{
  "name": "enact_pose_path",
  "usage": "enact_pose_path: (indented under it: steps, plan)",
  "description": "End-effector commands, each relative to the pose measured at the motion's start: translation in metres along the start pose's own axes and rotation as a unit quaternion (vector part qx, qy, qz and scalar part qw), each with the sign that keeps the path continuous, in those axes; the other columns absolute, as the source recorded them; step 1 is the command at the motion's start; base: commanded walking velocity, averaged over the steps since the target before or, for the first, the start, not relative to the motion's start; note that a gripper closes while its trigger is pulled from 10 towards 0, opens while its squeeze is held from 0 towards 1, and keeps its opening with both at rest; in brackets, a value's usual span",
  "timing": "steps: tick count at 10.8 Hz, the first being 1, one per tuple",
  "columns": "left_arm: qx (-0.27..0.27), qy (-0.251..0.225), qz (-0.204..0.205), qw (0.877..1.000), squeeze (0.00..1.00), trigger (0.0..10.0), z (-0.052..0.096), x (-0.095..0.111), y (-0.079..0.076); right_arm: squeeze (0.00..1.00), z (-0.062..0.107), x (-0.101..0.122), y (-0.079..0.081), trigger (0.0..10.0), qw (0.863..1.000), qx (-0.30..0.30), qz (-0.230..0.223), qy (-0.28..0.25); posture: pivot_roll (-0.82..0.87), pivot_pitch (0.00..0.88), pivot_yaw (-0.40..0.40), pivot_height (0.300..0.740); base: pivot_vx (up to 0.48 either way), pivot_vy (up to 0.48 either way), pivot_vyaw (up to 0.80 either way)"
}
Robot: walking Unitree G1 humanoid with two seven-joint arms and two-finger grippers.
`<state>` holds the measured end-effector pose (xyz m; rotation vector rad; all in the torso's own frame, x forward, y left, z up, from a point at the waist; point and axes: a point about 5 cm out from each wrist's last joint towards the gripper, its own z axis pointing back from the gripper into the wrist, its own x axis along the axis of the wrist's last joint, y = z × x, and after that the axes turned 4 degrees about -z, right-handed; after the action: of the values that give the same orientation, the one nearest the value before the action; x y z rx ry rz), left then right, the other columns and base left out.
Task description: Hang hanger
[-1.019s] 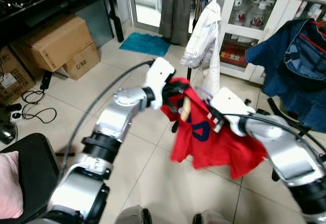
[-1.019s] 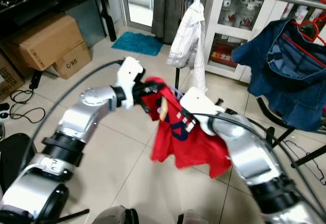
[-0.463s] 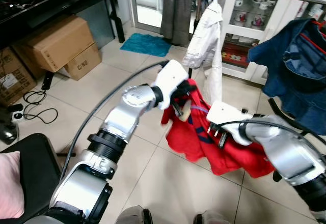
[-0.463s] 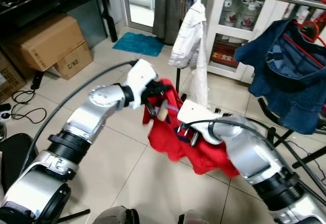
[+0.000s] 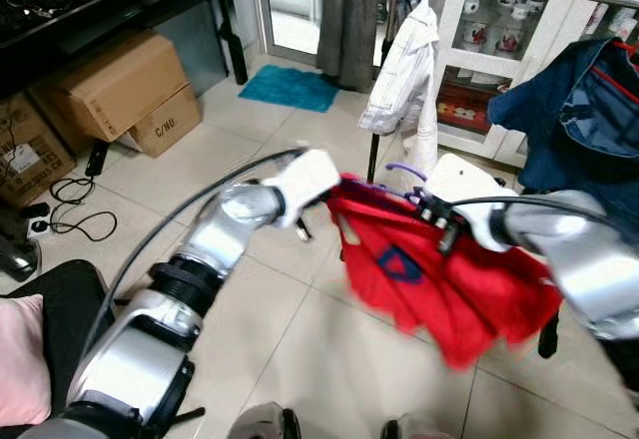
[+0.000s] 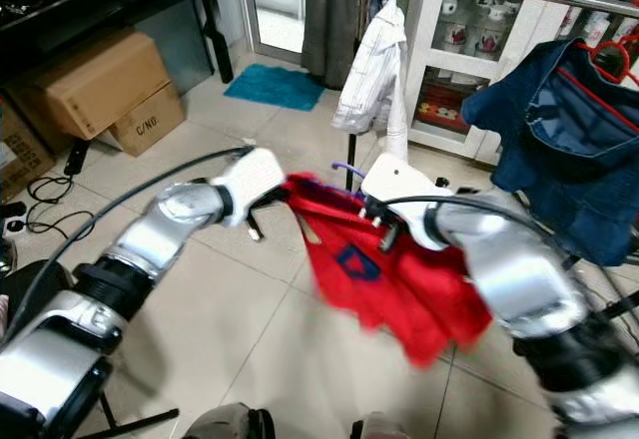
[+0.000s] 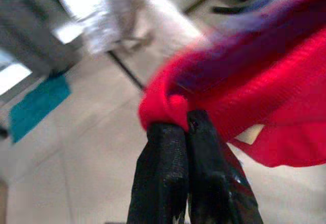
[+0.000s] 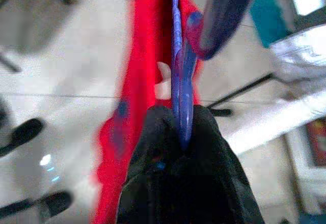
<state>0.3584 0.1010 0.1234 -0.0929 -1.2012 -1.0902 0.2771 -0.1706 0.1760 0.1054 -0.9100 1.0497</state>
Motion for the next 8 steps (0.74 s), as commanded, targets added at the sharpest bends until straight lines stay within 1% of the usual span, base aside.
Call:
enact_pose_path:
  steps: [1,2,3,4,5,6,7,8]
  plan:
    - [0.05,0.0,-0.003,0.999,0.0,0.0,0.008,0.003,0.022,0.0,0.008,-0.002,-0.004,0.0,1.0,-0.002,-0.009,-0.001,-0.17,0.0,0.082,0.74,0.0,0.0,0.0]
    - [0.106,-0.075,0.033,0.991,0.0,0.0,0.018,0.02,0.05,0.0,0.025,-0.015,-0.001,0.0,0.999,0.035,0.006,0.02,-0.17,0.0,0.082,0.74,0.0,0.0,0.0]
    - [0.109,-0.129,0.071,0.983,0.0,0.0,0.022,0.032,0.057,0.0,0.029,-0.023,-0.001,0.0,0.998,0.044,0.009,0.036,-0.17,0.0,0.082,0.74,0.0,0.0,0.0]
    - [0.101,-0.174,0.126,0.971,0.0,0.0,0.024,0.043,0.065,0.0,0.032,-0.028,-0.008,0.0,0.999,0.019,-0.008,0.031,-0.17,0.0,0.084,0.74,0.0,0.0,0.0]
    - [0.093,-0.158,0.104,0.977,0.0,0.0,0.024,0.039,0.064,0.0,0.035,-0.029,-0.013,0.0,1.0,-0.003,-0.028,0.012,-0.17,0.0,0.084,0.74,0.0,0.0,0.0]
    - [0.094,-0.139,0.105,0.98,0.0,0.0,0.024,0.029,0.064,0.0,0.042,-0.029,-0.019,0.0,0.998,-0.02,-0.05,-0.021,-0.17,0.0,0.087,0.74,0.0,0.0,0.0]
    - [0.124,-0.125,0.143,0.974,0.0,0.0,0.026,0.016,0.069,0.0,0.054,-0.023,-0.014,0.0,0.995,0.008,-0.046,-0.093,-0.17,0.0,0.087,0.74,0.0,0.0,0.0]
    - [0.157,-0.125,0.181,0.963,0.0,0.0,0.028,0.008,0.074,0.0,0.06,-0.023,-0.01,0.0,0.991,0.025,-0.059,-0.116,-0.18,0.0,0.089,0.74,0.0,0.0,0.0]
